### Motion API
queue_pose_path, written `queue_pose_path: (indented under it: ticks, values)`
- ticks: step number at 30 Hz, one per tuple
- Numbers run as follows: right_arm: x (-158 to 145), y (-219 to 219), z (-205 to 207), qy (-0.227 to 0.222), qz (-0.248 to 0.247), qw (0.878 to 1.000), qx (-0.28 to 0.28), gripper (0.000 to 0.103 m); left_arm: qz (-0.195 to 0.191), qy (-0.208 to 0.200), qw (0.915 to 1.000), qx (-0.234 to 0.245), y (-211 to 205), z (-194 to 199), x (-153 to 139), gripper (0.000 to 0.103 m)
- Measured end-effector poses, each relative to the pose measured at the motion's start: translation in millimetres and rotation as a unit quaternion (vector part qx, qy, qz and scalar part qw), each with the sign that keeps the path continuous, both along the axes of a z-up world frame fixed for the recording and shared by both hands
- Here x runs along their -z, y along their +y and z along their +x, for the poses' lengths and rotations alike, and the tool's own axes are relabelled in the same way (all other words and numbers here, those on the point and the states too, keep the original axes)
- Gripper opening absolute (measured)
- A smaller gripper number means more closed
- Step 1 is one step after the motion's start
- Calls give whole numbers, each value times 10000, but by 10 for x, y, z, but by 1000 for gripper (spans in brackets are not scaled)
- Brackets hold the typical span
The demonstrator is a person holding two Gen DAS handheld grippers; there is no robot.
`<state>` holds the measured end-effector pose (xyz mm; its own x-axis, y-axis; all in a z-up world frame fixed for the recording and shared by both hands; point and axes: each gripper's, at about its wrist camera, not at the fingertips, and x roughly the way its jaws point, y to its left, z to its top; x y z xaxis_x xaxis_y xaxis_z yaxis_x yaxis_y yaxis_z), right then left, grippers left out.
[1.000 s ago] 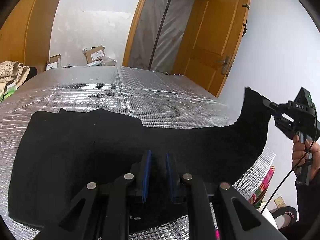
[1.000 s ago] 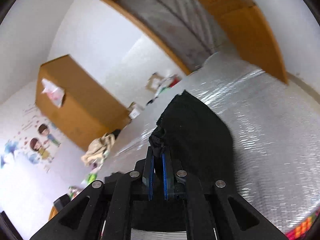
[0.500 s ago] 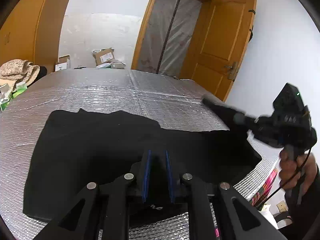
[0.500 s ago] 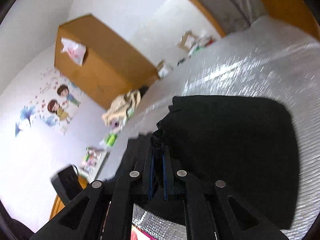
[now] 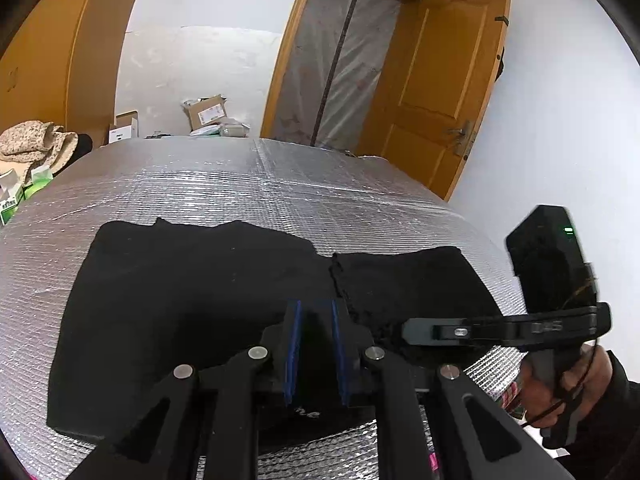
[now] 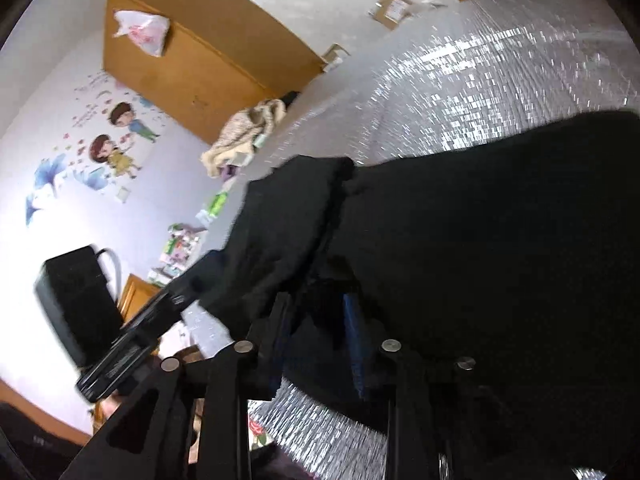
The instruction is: Fold clothes
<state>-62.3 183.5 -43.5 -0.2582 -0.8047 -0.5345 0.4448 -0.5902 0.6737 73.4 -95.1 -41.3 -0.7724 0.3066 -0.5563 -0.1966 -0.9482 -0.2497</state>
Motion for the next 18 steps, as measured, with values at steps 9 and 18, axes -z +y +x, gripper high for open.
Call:
queue_pose_path:
  ticks: [9,18]
  values:
    - [-156,1014,271,452,-31,9931,1082,29,-89,-131,9979,625,464,-200,24,15]
    - [57,1374,433,1,318,9891,1436,19,-536,-725,9916,931,788,-305,274,15]
